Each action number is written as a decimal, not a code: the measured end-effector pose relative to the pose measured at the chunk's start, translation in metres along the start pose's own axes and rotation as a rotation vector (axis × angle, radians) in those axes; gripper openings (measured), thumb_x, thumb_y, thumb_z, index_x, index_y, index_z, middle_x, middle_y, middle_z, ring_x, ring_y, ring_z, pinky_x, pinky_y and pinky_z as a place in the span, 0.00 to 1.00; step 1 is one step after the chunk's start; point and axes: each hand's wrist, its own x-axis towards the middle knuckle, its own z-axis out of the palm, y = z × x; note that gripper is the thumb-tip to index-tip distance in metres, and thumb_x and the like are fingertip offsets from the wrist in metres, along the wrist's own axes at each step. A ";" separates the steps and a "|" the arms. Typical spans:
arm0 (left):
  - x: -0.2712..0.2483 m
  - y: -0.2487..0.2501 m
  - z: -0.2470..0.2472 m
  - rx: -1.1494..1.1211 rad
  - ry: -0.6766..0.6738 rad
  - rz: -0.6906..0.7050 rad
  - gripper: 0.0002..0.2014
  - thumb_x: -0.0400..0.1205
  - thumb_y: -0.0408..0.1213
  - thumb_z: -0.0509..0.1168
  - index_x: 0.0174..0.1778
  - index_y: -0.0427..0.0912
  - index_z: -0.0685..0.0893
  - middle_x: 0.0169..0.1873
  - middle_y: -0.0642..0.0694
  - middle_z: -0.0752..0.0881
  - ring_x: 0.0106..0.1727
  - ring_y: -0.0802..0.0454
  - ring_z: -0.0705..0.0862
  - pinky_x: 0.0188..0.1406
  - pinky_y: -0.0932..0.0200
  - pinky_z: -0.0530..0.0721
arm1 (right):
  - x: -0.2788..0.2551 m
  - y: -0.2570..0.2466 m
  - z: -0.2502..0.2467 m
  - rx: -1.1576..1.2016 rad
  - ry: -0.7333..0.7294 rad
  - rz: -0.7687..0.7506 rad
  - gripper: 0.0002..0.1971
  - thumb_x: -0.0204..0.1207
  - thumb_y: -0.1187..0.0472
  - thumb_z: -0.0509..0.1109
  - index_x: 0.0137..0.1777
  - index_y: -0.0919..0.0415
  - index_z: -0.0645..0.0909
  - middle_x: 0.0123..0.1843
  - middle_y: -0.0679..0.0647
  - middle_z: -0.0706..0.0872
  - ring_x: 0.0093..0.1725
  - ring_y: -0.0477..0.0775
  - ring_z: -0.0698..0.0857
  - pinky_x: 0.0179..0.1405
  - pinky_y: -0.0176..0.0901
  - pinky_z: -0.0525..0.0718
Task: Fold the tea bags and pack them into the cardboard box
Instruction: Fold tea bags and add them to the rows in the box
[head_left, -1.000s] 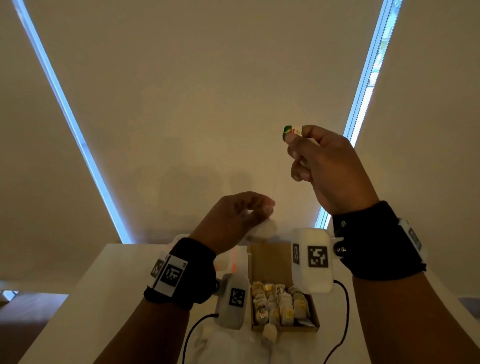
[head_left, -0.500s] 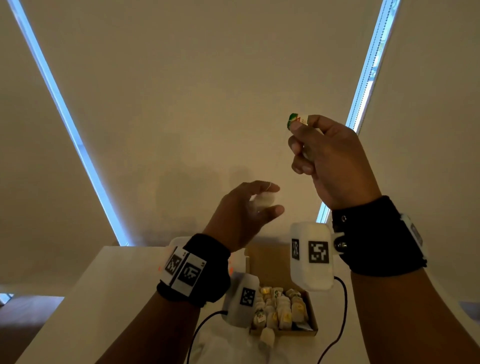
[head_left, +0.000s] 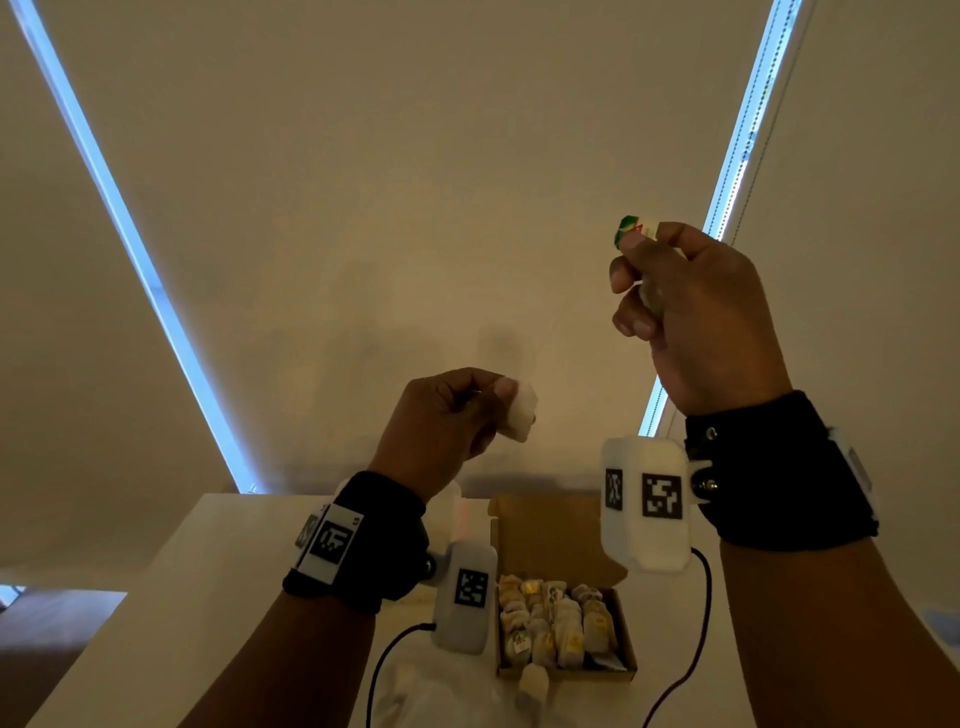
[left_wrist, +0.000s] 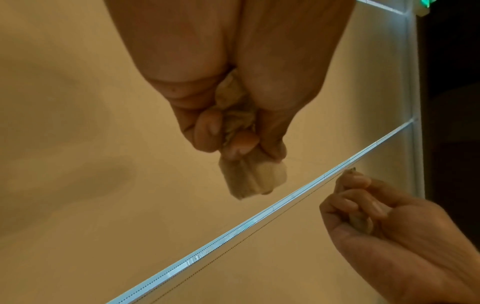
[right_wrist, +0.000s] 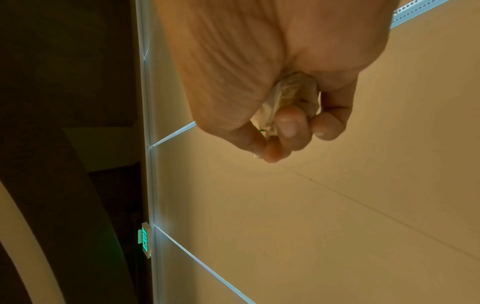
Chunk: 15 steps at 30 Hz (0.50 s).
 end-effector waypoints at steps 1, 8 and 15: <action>0.002 -0.002 -0.001 0.025 0.035 -0.005 0.11 0.86 0.42 0.69 0.53 0.40 0.93 0.31 0.45 0.89 0.27 0.54 0.74 0.30 0.61 0.74 | 0.000 0.000 -0.001 0.009 0.001 -0.002 0.07 0.84 0.63 0.69 0.43 0.60 0.83 0.33 0.56 0.82 0.24 0.53 0.67 0.27 0.44 0.68; 0.031 0.005 -0.010 0.256 0.303 0.046 0.10 0.84 0.45 0.71 0.43 0.46 0.96 0.24 0.58 0.89 0.21 0.65 0.76 0.31 0.64 0.76 | -0.039 0.014 0.000 0.060 -0.272 0.000 0.11 0.83 0.64 0.71 0.38 0.54 0.83 0.35 0.59 0.77 0.30 0.55 0.67 0.23 0.42 0.66; 0.067 0.027 -0.020 0.271 0.403 0.058 0.13 0.83 0.46 0.70 0.38 0.44 0.94 0.27 0.50 0.91 0.23 0.57 0.80 0.36 0.59 0.82 | -0.066 0.046 0.001 -0.328 -0.495 0.030 0.05 0.81 0.58 0.74 0.44 0.57 0.86 0.28 0.43 0.82 0.27 0.41 0.76 0.28 0.35 0.74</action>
